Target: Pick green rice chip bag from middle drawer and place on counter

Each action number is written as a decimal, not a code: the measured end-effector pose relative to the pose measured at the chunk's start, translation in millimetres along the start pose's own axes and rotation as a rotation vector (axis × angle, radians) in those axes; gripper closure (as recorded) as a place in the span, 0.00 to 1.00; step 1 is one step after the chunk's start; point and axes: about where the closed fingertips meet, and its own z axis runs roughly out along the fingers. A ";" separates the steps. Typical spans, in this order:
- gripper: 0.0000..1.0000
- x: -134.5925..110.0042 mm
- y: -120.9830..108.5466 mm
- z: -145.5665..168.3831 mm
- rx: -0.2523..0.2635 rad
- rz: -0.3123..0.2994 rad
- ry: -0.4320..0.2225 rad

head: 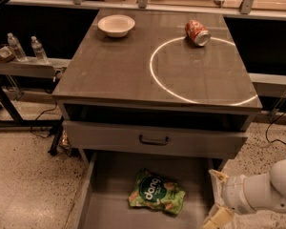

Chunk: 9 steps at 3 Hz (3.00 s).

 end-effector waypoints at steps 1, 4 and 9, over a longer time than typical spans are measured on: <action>0.00 -11.0 -1.5 72.6 -0.010 0.034 -0.066; 0.00 -4.6 -25.8 211.4 0.074 0.091 -0.069; 0.94 21.6 -52.9 222.5 0.283 0.129 0.009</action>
Offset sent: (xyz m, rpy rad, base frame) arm 0.0539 0.1160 -0.1261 0.0931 -0.0019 -0.0884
